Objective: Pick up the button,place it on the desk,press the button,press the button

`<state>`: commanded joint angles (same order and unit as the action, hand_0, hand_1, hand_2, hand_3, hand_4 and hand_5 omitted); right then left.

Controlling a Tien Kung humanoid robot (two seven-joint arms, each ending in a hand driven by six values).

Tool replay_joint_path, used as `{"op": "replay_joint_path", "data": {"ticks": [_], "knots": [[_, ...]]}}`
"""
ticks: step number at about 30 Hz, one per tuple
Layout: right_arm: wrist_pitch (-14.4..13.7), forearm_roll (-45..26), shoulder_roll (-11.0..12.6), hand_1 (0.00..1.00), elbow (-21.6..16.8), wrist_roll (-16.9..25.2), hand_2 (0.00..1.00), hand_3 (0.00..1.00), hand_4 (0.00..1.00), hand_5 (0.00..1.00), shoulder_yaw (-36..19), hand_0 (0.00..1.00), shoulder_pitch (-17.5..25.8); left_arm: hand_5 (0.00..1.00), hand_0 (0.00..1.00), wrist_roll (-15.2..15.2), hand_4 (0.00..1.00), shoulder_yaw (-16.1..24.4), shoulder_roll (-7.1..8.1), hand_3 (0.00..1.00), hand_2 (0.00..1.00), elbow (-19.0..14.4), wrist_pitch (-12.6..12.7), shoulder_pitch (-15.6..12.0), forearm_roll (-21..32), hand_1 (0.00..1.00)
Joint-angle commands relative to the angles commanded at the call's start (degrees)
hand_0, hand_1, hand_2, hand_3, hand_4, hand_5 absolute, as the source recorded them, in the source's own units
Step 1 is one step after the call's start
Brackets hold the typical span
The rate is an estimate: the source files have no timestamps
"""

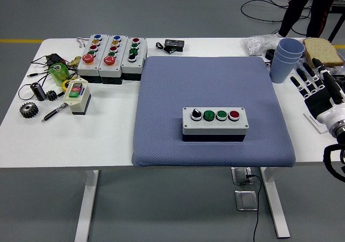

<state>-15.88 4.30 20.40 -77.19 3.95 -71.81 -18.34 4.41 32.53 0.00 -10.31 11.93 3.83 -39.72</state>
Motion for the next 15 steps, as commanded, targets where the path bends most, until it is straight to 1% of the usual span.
{"op": "replay_joint_path", "data": {"ticks": [4,7,8,9,11,12,14,15], "knots": [[-0.2,-0.2,0.0,0.678,0.0,0.1,0.708,0.643,0.72,0.211,0.0,0.736,0.0,0.653,0.635,0.0,0.349,0.0,0.0,0.612,0.693,0.0,0.0,0.0,0.0,0.673],[-0.4,1.3,0.1,0.678,-0.2,0.2,0.708,0.643,0.72,0.211,0.0,0.736,0.1,0.653,0.635,0.1,0.349,-0.1,0.0,0.612,0.693,0.0,0.0,0.0,0.0,0.673],[-0.8,3.9,0.2,0.678,-0.8,0.0,0.708,0.643,0.72,0.211,0.0,0.736,0.3,0.653,0.635,0.0,0.349,-0.2,0.0,0.612,0.693,0.0,0.0,0.0,0.0,0.673],[-1.1,6.2,0.2,0.393,-1.3,-0.3,0.561,0.657,0.72,0.208,0.0,0.459,0.4,0.65,0.635,0.0,0.347,-0.2,0.0,0.612,0.693,0.0,0.0,0.0,0.0,0.673],[-1.8,10.6,0.3,0.393,-1.7,-0.8,0.561,0.657,0.72,0.208,-0.1,0.459,0.5,0.65,0.635,0.0,0.347,-0.2,0.0,0.612,0.693,0.0,0.0,0.0,0.0,0.673],[-2.7,12.8,0.3,0.393,-2.1,-1.4,0.561,0.657,0.72,0.208,-0.1,0.459,0.5,0.65,0.635,0.1,0.347,-0.2,0.0,0.612,0.693,0.0,0.0,0.0,0.0,0.673],[-2.6,17.6,0.5,0.393,-2.8,-2.5,0.561,0.657,0.72,0.208,0.1,0.459,0.5,0.65,0.635,0.1,0.347,-0.3,0.0,0.612,0.693,0.0,0.0,0.0,-0.1,0.673],[-2.3,20.6,0.8,0.112,-3.6,-2.6,0.363,0.665,0.718,0.214,0.6,0.206,0.6,0.651,0.635,0.1,0.348,-0.3,0.0,0.612,0.693,0.0,-0.1,0.0,-0.1,0.673]]}}
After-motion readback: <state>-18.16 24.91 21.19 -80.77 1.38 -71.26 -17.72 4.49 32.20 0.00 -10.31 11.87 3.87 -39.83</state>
